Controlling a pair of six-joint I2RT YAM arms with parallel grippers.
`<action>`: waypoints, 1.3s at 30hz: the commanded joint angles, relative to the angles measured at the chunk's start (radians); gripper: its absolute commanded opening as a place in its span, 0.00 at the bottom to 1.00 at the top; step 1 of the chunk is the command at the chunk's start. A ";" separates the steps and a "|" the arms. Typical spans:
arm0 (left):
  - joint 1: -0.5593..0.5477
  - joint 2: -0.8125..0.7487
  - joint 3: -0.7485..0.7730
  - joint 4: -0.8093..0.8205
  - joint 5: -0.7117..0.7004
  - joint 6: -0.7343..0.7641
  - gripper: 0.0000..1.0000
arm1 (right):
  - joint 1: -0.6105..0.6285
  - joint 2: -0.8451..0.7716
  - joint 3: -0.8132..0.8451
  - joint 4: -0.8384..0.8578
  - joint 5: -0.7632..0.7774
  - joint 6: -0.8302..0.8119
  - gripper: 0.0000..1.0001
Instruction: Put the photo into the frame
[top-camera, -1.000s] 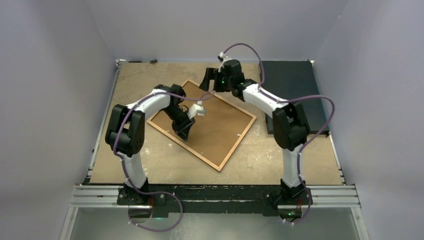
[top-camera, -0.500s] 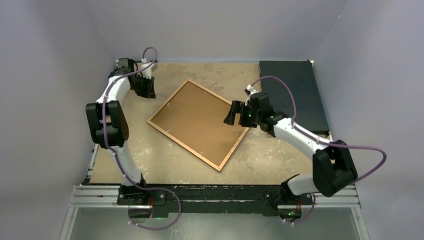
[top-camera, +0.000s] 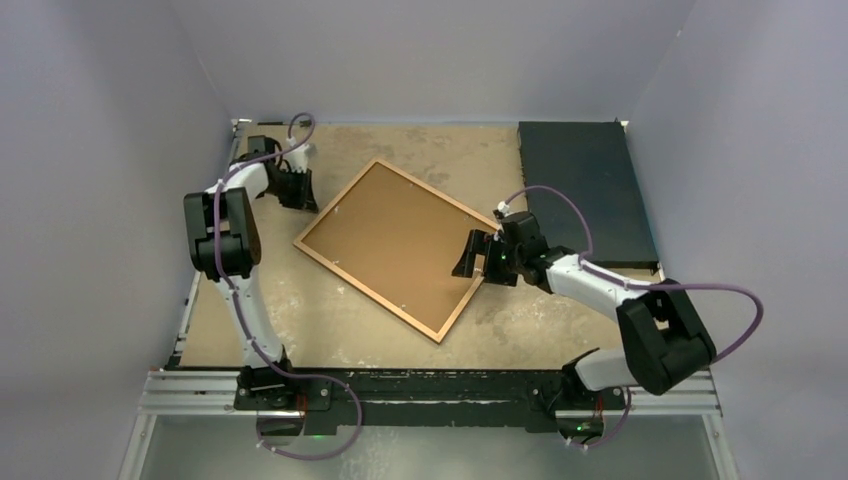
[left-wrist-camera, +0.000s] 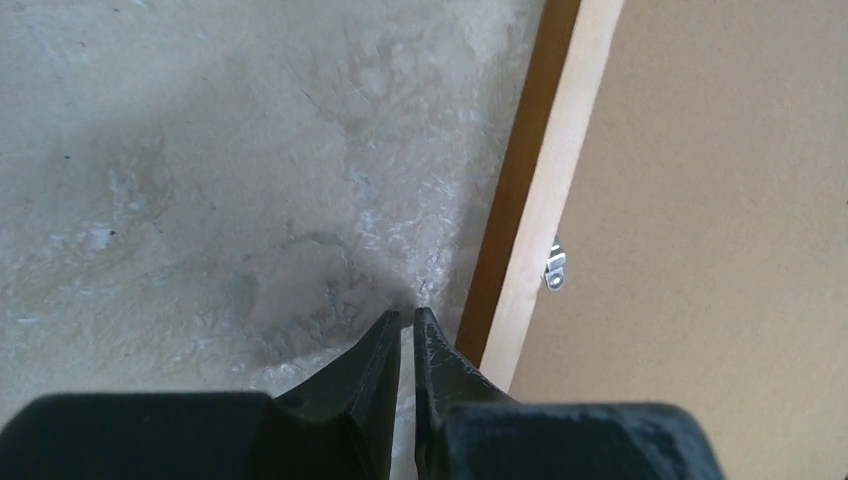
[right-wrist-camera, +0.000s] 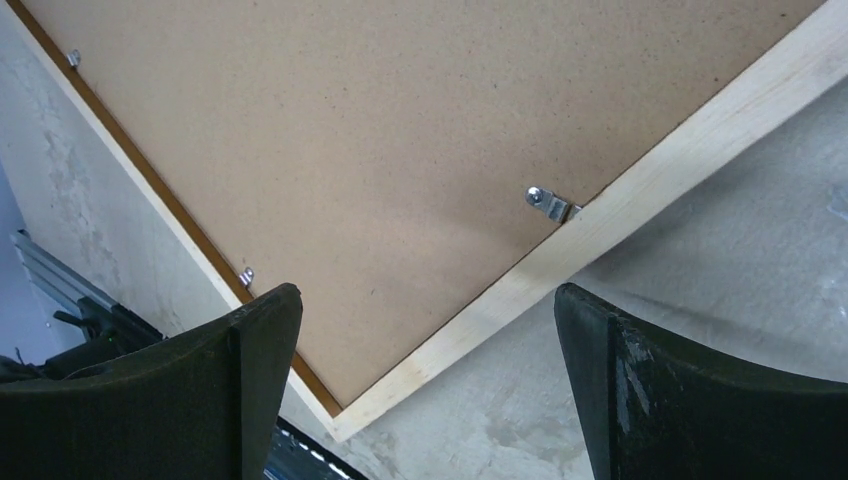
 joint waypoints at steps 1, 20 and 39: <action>0.000 -0.037 -0.078 -0.012 0.044 0.055 0.08 | -0.001 0.044 0.018 0.083 -0.029 0.000 0.99; 0.009 -0.332 -0.449 -0.227 0.092 0.328 0.16 | -0.011 0.008 0.268 -0.170 0.196 -0.176 0.99; 0.033 -0.203 -0.333 -0.257 0.330 0.281 0.33 | 0.237 0.544 0.751 0.249 -0.213 -0.233 0.96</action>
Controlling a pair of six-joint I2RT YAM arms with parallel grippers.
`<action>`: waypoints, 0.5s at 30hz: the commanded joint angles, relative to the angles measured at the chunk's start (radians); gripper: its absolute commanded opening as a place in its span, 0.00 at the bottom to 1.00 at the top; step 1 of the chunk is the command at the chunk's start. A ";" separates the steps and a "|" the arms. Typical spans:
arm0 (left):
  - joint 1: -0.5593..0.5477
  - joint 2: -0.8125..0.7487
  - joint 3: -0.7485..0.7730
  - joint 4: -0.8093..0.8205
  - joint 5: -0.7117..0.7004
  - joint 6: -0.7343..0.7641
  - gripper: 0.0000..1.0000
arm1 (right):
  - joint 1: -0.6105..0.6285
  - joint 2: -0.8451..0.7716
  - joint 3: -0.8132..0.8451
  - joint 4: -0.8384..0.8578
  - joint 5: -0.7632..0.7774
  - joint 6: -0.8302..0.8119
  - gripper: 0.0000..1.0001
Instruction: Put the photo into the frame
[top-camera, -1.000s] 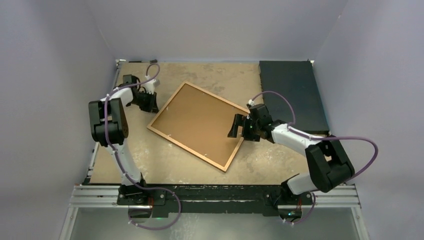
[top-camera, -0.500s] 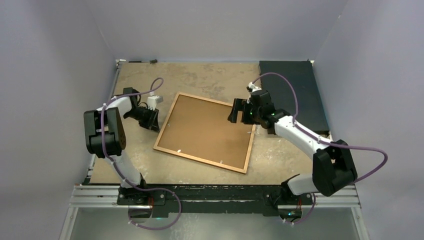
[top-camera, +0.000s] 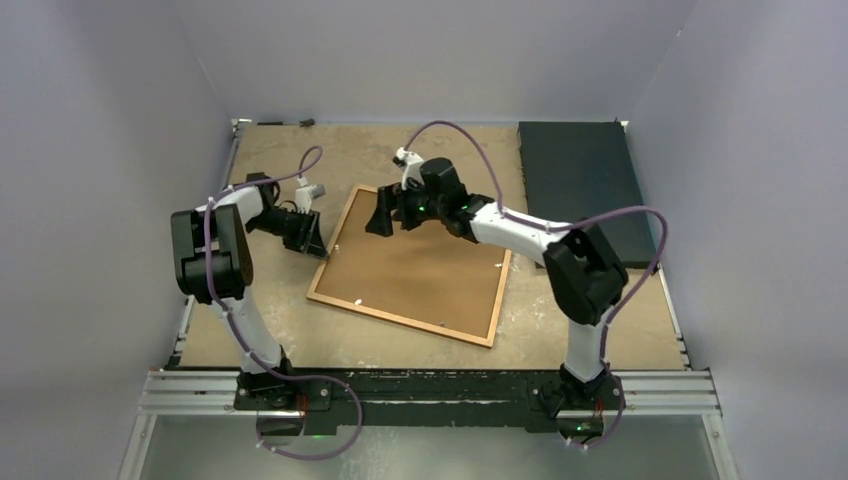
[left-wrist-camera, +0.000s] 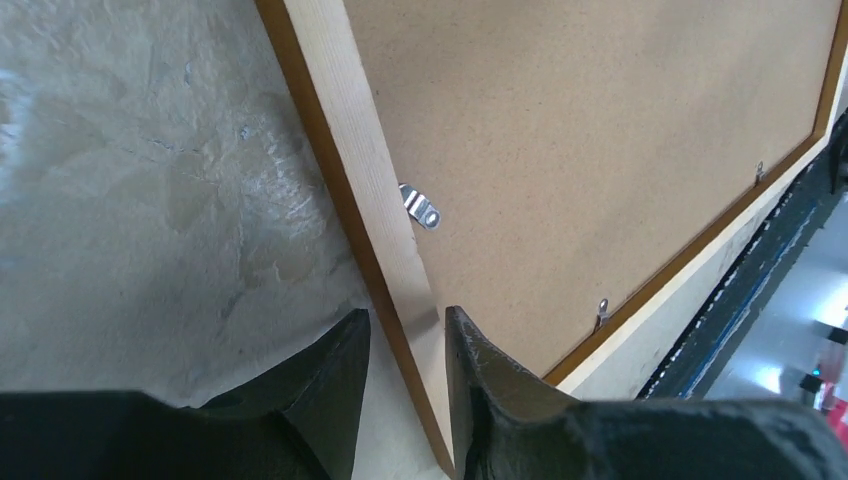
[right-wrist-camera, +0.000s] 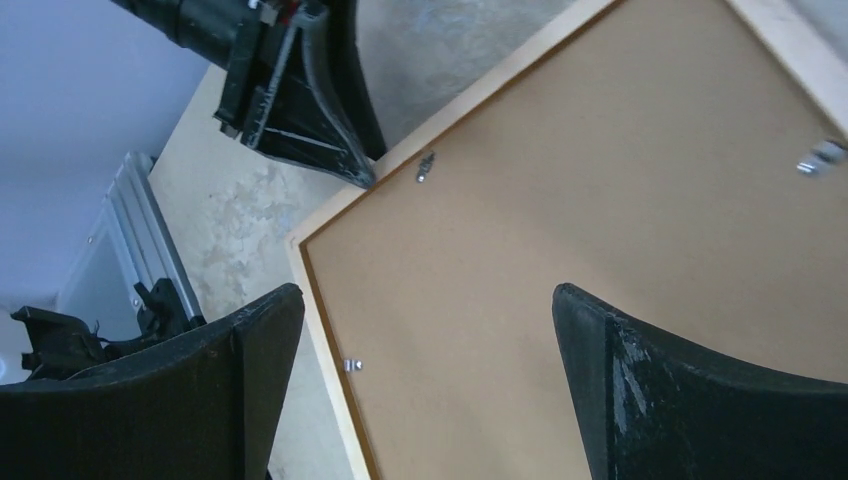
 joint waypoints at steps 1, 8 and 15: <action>0.006 0.046 0.011 0.011 0.070 -0.006 0.32 | 0.032 0.092 0.121 0.060 -0.087 0.008 0.96; 0.013 0.060 -0.021 0.050 0.065 -0.005 0.21 | 0.088 0.233 0.235 0.095 -0.141 0.021 0.94; 0.050 0.082 0.014 -0.053 0.144 0.087 0.17 | 0.108 0.346 0.318 0.147 -0.224 0.057 0.93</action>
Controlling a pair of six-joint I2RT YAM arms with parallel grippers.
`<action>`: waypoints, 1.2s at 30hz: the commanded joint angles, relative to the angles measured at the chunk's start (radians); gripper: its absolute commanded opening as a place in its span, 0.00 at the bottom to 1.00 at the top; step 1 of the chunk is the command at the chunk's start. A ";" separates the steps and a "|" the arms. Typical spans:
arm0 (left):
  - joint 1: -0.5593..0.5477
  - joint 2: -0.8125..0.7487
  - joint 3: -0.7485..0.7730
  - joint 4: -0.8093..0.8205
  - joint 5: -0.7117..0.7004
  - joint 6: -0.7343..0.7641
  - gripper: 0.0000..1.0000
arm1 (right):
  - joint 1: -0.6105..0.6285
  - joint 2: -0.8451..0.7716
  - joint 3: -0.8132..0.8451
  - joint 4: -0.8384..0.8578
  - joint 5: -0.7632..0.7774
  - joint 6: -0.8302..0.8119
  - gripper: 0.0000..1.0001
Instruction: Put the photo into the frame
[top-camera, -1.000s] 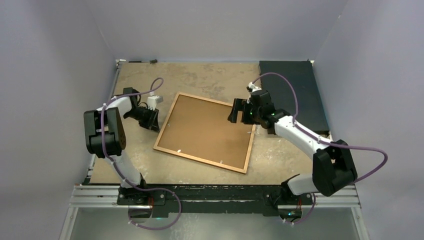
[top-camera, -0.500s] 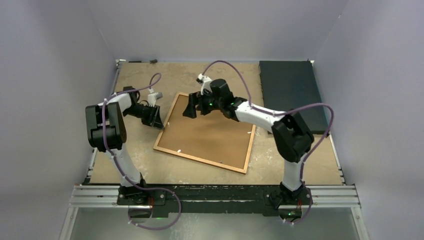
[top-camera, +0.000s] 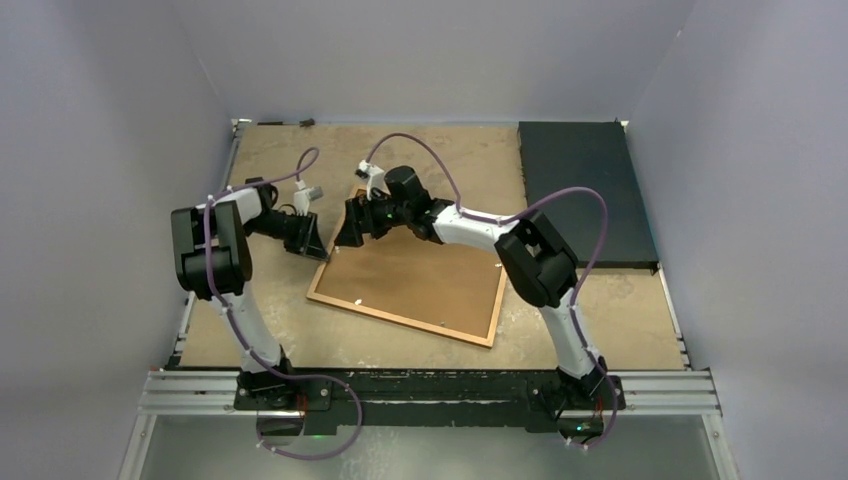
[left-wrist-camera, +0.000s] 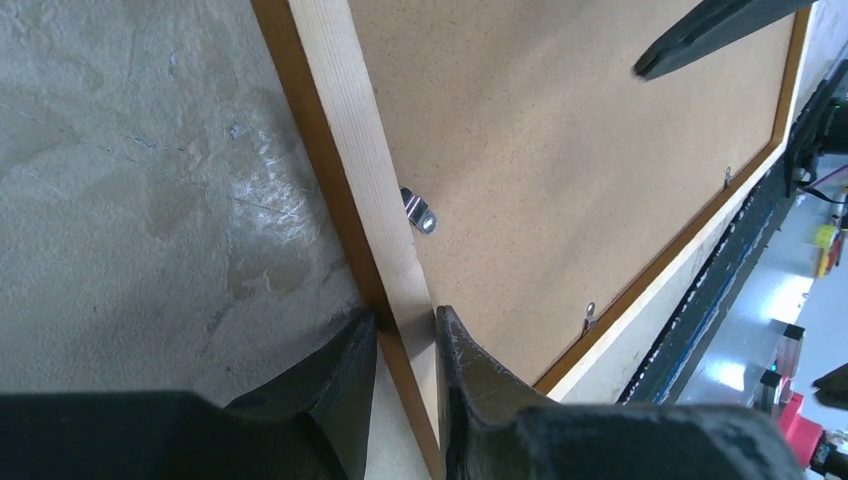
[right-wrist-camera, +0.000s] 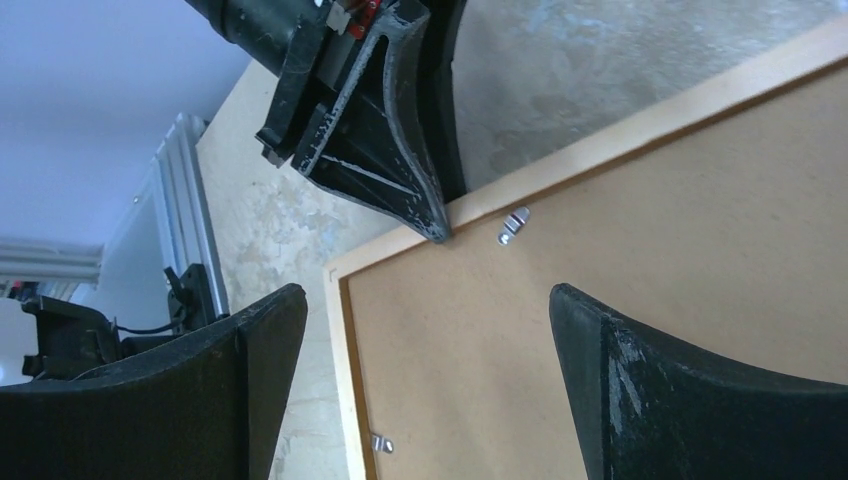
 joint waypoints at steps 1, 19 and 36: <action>0.042 0.026 0.035 -0.085 0.109 0.116 0.20 | 0.013 0.041 0.083 0.061 -0.080 0.027 0.93; 0.116 0.089 0.060 -0.097 0.173 0.143 0.27 | 0.028 0.165 0.152 0.078 -0.106 0.051 0.93; 0.117 0.057 -0.010 0.066 0.084 0.005 0.13 | 0.055 0.225 0.188 0.097 -0.127 0.068 0.93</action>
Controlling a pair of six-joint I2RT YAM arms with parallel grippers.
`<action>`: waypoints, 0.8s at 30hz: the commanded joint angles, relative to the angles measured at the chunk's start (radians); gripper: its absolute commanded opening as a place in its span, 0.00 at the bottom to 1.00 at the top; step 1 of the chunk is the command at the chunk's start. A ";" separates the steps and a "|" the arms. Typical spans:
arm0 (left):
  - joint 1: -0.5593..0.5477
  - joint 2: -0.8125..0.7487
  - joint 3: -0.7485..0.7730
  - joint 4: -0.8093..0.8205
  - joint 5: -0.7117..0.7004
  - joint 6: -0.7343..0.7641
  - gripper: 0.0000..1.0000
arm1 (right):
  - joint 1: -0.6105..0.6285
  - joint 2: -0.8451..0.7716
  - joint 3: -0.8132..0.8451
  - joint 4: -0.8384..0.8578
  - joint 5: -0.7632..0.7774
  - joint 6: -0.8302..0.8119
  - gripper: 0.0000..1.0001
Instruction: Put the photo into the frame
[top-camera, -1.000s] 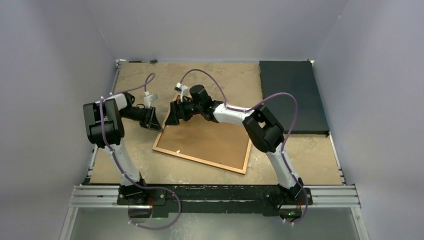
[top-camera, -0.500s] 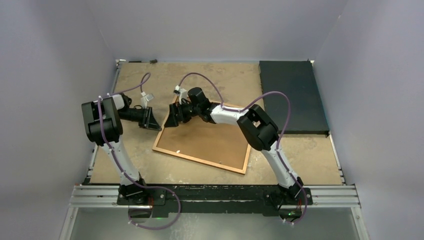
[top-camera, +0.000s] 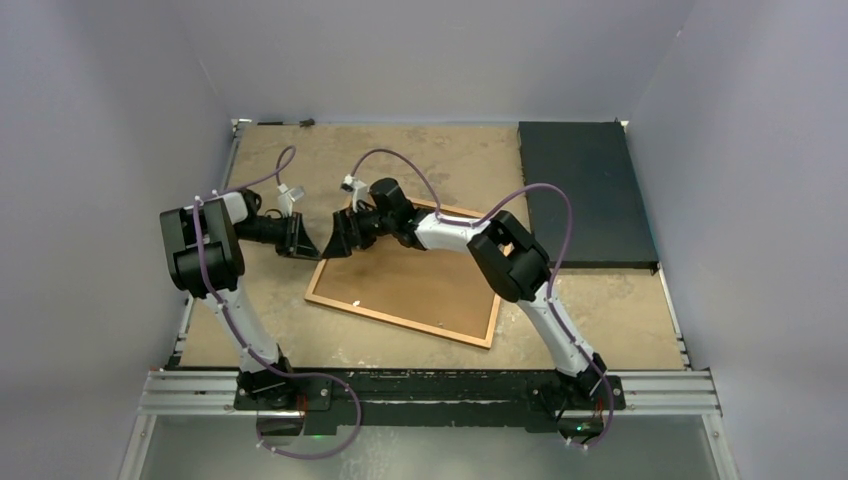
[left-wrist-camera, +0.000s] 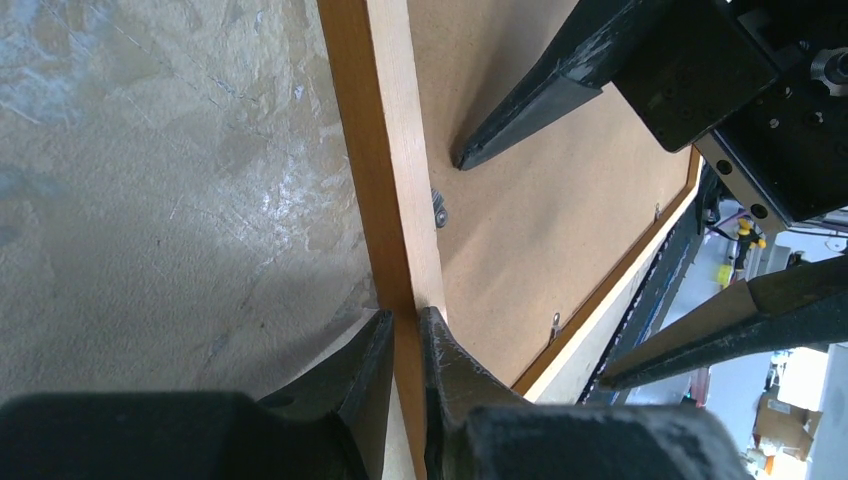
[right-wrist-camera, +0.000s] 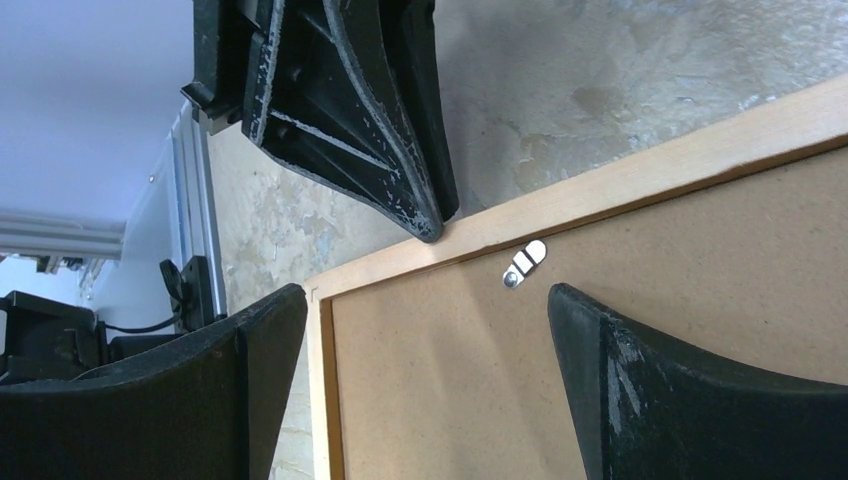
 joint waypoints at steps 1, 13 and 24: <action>0.008 0.009 -0.006 0.074 -0.040 0.022 0.13 | 0.014 0.012 0.038 0.027 -0.031 0.005 0.93; 0.008 0.011 -0.028 0.085 -0.047 0.033 0.13 | 0.036 0.037 0.043 0.049 -0.040 0.023 0.92; 0.008 0.012 -0.037 0.083 -0.048 0.041 0.13 | 0.034 0.041 0.066 0.007 -0.038 -0.017 0.92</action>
